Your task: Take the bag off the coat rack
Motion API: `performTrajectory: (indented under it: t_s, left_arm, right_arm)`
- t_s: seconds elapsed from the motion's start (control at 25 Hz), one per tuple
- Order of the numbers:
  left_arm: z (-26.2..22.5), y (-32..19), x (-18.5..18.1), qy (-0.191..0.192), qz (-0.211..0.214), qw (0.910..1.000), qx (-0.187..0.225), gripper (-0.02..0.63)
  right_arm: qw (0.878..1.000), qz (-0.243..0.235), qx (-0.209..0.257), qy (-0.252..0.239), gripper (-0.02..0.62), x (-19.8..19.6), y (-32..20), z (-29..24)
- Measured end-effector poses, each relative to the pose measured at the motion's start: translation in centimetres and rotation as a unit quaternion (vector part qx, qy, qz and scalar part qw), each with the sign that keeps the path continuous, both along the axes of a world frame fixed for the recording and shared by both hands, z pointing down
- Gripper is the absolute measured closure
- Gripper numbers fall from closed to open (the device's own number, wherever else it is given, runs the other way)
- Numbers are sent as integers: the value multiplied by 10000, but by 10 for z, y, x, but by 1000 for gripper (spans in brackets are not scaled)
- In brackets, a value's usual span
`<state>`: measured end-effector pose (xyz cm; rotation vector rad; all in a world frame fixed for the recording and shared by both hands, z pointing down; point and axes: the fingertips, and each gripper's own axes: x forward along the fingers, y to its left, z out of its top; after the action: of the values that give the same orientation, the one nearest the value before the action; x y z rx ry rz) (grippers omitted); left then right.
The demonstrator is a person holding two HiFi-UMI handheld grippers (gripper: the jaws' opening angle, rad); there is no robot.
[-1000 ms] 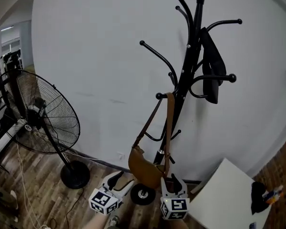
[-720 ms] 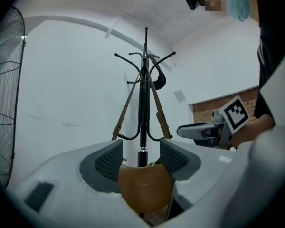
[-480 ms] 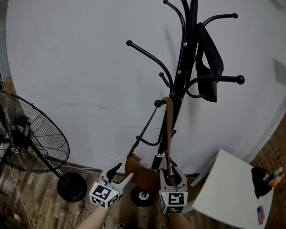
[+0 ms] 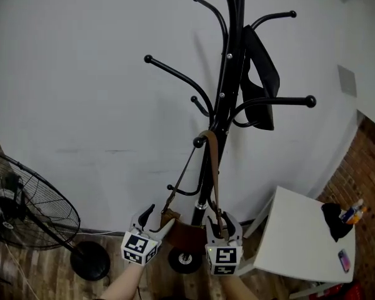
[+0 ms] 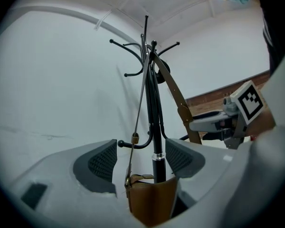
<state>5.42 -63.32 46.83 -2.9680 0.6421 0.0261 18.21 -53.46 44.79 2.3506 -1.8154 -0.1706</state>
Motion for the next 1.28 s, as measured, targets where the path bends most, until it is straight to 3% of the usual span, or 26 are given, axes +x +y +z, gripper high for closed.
performTrajectory:
  t_s: [0.24,0.52,0.72,0.92,1.28]
  left_arm:
    - [-7,-16,27,-56,295,9995,125,291]
    - [-11,-28,52,-146,505,9984,211,307]
    - [-8,-33,63,-228,542,9981,161,376]
    - [-4,-39,61,-310,412,9986,115,551]
    - [-4,-34,54,-229,489,9984,-166,574]
  right_arm:
    - [9997,229,-22,37,413,10,-6,-4]
    - [9995,273,-85,161,462,11,-10,-3]
    - [9993,250,-154,219,491,13,-16,0]
    - [9993,174,-194,252,522,12,-20,0]
    - [9999,-23,-136,-23,537,12,-15,1]
